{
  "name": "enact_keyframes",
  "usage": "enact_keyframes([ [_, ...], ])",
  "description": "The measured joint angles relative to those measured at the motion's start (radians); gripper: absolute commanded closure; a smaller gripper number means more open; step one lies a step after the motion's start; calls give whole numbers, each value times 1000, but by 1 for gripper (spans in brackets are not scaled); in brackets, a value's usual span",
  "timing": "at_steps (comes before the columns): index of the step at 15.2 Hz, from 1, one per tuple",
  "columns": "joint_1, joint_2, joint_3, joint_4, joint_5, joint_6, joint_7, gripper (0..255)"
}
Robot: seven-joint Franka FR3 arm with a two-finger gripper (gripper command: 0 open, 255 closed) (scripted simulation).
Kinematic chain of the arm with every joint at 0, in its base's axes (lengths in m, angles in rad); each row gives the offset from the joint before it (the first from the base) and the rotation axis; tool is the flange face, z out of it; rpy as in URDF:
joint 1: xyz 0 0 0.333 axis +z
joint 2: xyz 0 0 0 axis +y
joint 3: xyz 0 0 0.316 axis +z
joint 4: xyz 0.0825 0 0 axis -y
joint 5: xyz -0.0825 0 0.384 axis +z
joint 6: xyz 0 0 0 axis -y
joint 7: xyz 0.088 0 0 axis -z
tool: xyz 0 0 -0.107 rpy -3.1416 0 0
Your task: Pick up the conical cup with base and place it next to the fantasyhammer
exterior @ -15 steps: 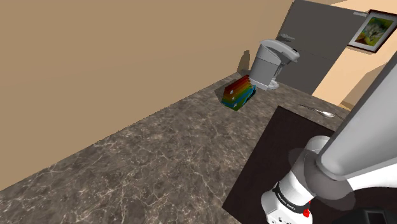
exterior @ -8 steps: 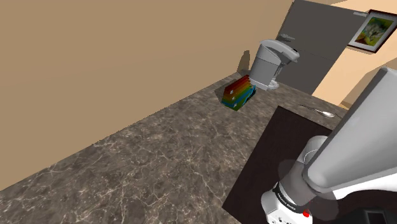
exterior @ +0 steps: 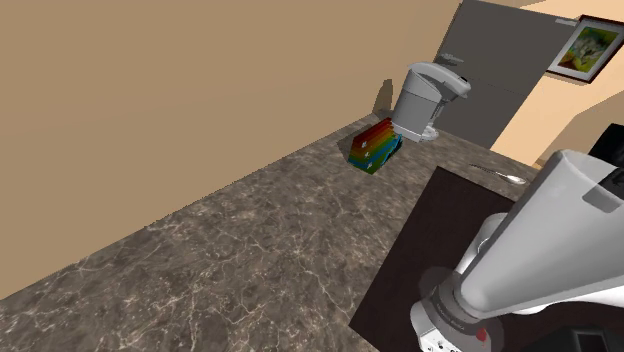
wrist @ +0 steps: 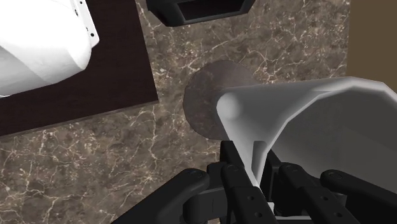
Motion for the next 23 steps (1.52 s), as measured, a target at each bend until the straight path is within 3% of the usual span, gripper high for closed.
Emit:
enact_keyframes([
  [23,44,-260,65,-427,67,165,-58,255],
])
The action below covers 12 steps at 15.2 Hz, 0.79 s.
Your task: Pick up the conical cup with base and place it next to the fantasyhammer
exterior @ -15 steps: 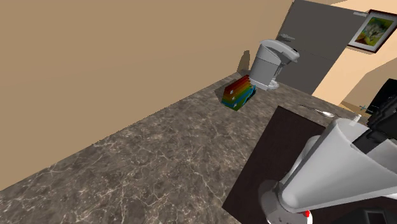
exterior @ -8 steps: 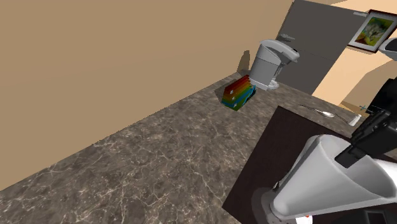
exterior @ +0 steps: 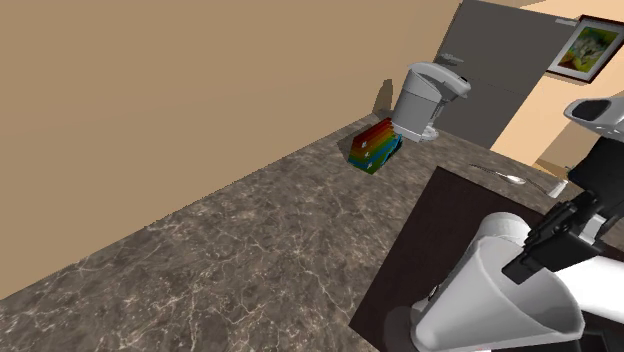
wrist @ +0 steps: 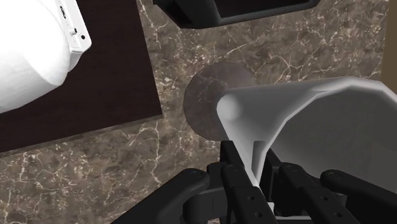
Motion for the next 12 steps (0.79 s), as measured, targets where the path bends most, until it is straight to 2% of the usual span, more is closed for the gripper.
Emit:
enact_keyframes([
  [12,37,-127,61,-194,61,68,-13,255],
])
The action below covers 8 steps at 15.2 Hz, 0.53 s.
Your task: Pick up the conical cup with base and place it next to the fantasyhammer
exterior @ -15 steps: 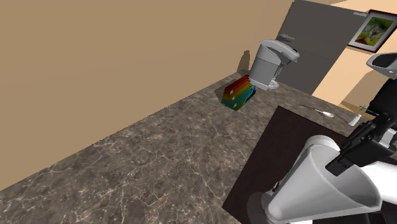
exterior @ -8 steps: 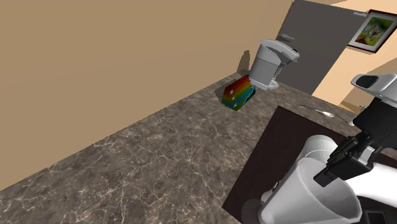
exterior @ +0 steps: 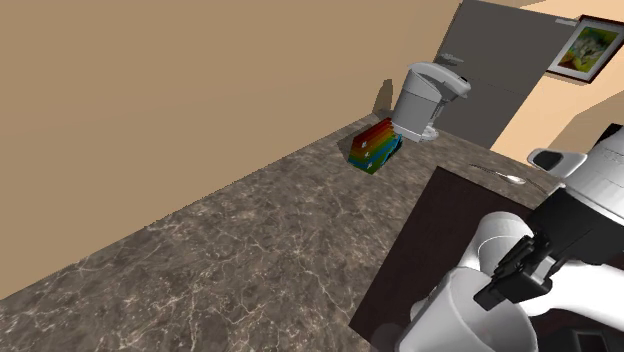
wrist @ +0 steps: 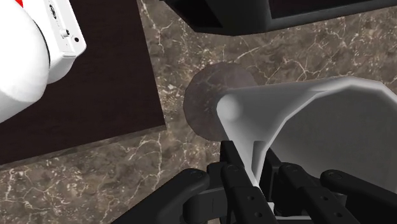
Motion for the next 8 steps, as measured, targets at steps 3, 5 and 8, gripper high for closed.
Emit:
enact_keyframes([
  [3,10,-28,18,-45,17,17,-4,255],
  [5,19,-48,32,-73,30,25,-3,255],
  [8,33,-79,54,-120,51,40,-4,255],
])
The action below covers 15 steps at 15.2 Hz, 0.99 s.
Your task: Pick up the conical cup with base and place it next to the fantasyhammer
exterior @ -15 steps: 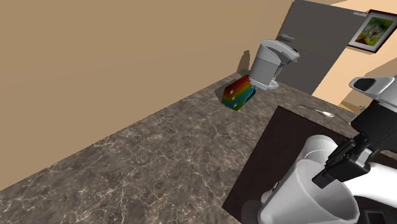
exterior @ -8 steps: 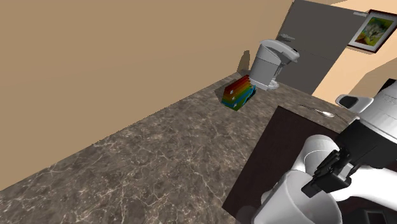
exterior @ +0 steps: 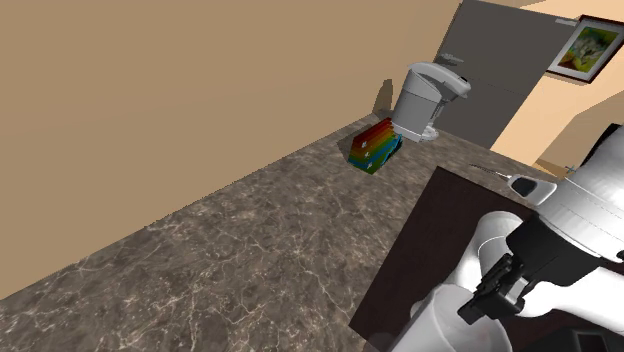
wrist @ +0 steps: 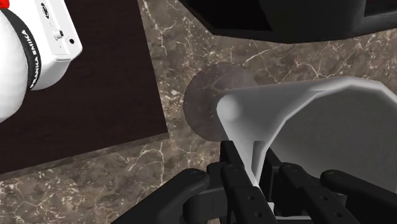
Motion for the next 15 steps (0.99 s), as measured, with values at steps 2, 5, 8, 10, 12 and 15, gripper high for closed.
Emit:
enact_keyframes([
  [2,10,-20,17,-28,16,9,1,255],
  [5,24,-45,42,-72,39,27,-2,255],
  [8,43,-75,69,-116,63,39,-1,255],
  [10,56,-93,92,-145,85,49,1,255],
  [12,71,-111,117,-170,108,57,6,255],
  [15,92,-134,151,-209,138,71,8,255],
])
